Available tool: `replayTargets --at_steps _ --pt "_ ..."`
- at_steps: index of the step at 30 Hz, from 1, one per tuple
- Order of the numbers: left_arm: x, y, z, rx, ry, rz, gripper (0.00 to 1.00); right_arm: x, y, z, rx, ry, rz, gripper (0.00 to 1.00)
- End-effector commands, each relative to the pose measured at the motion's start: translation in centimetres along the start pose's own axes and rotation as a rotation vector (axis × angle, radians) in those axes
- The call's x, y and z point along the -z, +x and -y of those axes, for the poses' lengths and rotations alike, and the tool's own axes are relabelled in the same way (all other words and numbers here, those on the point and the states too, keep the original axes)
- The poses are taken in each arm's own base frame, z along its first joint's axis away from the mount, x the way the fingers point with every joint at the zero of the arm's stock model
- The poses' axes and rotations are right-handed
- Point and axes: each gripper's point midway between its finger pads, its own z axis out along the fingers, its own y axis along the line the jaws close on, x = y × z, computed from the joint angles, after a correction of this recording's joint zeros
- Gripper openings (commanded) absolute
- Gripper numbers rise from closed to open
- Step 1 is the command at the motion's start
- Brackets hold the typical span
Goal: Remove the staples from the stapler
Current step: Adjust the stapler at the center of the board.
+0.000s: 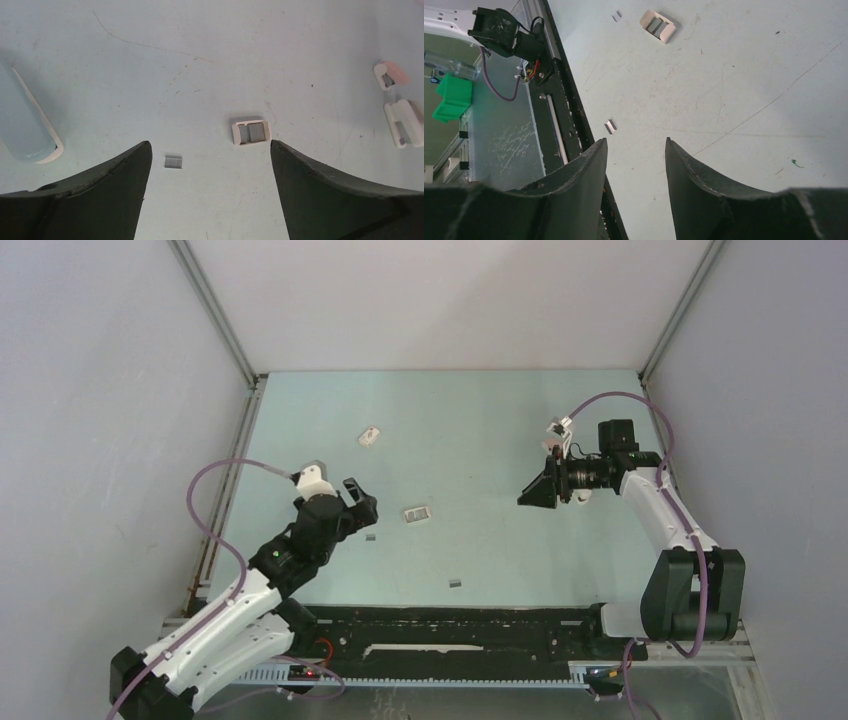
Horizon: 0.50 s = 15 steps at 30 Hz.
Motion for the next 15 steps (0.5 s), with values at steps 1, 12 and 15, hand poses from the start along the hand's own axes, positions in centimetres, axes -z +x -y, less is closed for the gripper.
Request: replayTargets --at_steps 1,12,15 --pt "-0.1 -0.8 -0.2 0.100 0.018 0.056 0.97 0.1 -0.4 -0.9 0.046 -0.023 0.014 0.56" --pt "-1.0 0.5 0.1 0.179 0.054 0.018 1.00 0.1 -0.3 -0.8 0.045 -0.021 0.010 0.56" --pt "-1.2 0.8 -0.1 0.195 0.050 0.012 1.00 0.0 -0.3 -0.8 0.046 -0.022 0.010 0.56"
